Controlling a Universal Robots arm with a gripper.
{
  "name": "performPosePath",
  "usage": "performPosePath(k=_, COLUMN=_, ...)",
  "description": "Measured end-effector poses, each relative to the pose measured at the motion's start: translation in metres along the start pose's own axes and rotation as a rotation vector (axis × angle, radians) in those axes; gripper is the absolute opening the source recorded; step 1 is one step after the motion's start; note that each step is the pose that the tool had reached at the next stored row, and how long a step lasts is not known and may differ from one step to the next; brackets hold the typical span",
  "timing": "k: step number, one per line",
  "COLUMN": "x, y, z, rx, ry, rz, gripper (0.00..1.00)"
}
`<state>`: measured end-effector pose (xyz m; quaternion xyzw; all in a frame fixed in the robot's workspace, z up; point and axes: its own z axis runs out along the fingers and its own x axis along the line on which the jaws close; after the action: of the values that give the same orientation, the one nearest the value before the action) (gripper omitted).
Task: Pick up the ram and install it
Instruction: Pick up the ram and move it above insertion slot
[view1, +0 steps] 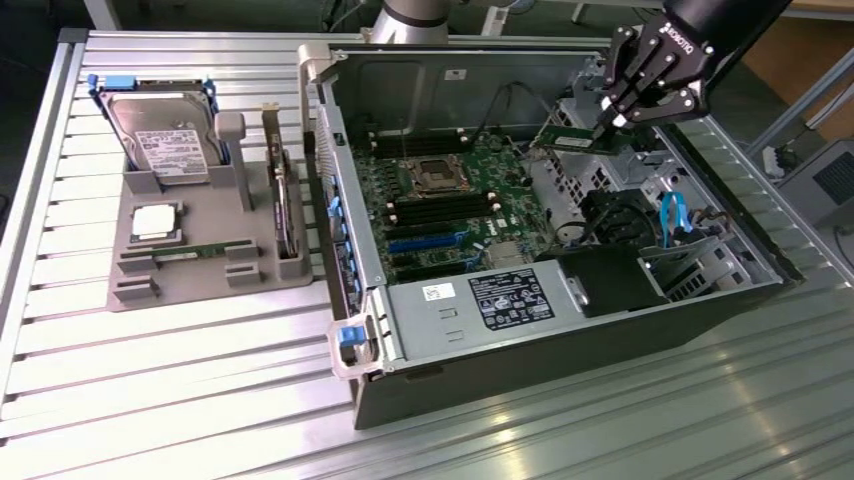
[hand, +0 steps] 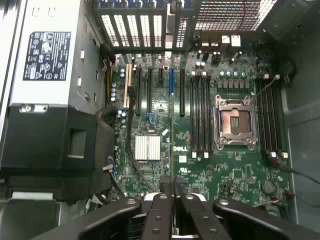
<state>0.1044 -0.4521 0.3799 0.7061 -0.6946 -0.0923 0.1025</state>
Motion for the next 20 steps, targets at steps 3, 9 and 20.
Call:
performPosePath(k=3, x=-0.0047, y=0.0032, z=0.0010, rx=0.0002, ry=0.0075, rz=-0.026, gripper=0.12)
performPosePath(k=9, x=-0.0047, y=0.0044, z=0.0014, rx=0.0014, ry=0.0099, rz=-0.034, gripper=0.12)
performPosePath(k=20, x=-0.0048, y=0.0063, z=0.0030, rx=0.1847, ry=0.0153, rz=-0.030, gripper=0.12)
